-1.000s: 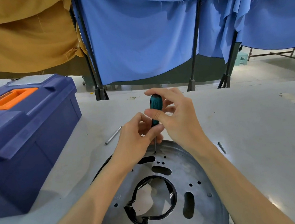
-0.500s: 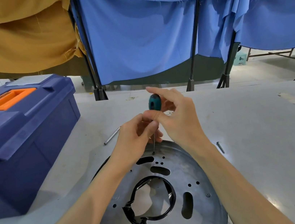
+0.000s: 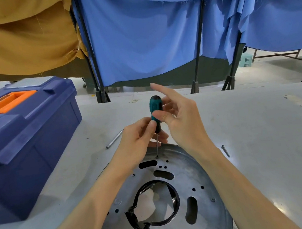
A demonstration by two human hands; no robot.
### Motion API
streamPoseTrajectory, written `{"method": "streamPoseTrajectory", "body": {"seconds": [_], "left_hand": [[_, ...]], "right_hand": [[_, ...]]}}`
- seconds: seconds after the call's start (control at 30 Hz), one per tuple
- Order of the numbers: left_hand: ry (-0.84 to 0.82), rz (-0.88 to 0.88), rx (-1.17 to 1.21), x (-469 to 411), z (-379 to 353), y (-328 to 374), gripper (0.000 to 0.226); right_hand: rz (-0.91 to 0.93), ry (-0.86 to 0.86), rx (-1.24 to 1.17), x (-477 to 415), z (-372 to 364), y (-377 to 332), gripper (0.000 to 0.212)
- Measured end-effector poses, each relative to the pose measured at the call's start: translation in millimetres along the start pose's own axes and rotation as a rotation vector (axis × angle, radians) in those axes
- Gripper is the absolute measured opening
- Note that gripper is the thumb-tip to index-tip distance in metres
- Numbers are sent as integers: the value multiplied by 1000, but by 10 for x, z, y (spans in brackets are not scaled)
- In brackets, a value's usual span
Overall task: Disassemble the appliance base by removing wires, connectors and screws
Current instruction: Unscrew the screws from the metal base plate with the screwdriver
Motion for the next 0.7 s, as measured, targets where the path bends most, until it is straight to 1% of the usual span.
{"method": "streamPoseTrajectory", "body": {"seconds": [0.1, 0.2, 0.27, 0.33, 0.43, 0.53, 0.6, 0.63, 0.7], "left_hand": [[-11, 21, -33, 6, -18, 5, 18], [29, 5, -64, -6, -6, 10, 8], [37, -1, -60, -4, 2, 15, 7], [22, 2, -49, 0, -1, 27, 11], [-33, 9, -20, 13, -32, 38, 18], [-25, 6, -19, 9, -27, 35, 14], [3, -14, -44, 4, -15, 21, 5], [23, -33, -81, 4, -14, 22, 5], [54, -68, -142, 6, -18, 41, 18]], "right_hand": [[14, -56, -26, 13, -23, -12, 47], [19, -81, -12, 25, -65, -15, 31], [23, -43, 44, 20, -53, 5, 35], [9, -13, 47, 6, -29, 9, 41], [-5, -20, 29, 4, -1, -9, 50], [14, -54, 0, 20, 0, -33, 47], [18, -84, -25, 26, -24, -41, 37], [17, -93, -15, 30, -41, -39, 31], [20, -79, 34, 38, -65, -33, 33]]}}
Point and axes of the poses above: each hand's wrist, its own x-axis away from the middle knuckle, its own z-axis out of the back of the hand, y = z × x, the point moved 2 cm from there along -x, towards the middle knuckle, and after that the axes turned 2 degrees about -z, right-handed, at the moved point
